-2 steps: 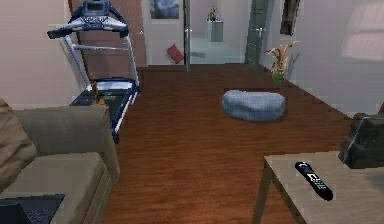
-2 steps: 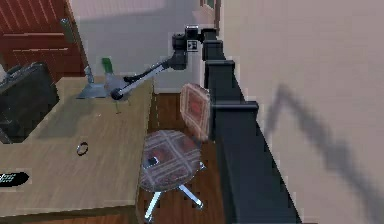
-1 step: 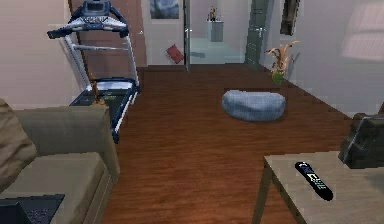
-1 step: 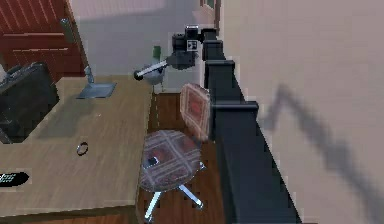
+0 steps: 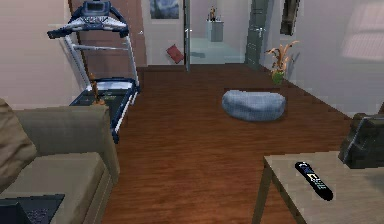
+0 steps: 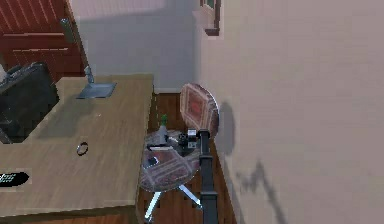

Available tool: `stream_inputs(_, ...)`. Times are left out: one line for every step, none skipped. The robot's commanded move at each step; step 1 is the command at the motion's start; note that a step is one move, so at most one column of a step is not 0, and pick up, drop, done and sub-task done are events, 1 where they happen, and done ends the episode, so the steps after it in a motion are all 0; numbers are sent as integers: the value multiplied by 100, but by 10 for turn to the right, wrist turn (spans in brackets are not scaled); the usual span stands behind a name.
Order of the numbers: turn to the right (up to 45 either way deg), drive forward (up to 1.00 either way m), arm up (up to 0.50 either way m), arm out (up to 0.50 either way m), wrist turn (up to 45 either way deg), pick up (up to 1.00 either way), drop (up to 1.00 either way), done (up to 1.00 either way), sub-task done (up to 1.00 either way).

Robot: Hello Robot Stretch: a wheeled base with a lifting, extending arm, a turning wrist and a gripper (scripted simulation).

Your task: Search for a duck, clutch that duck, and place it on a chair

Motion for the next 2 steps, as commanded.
stream_inputs(0,0,-32,0,0,0,0,0,0)
stream_inputs(0,0,0,0,0,0,100,0,0)
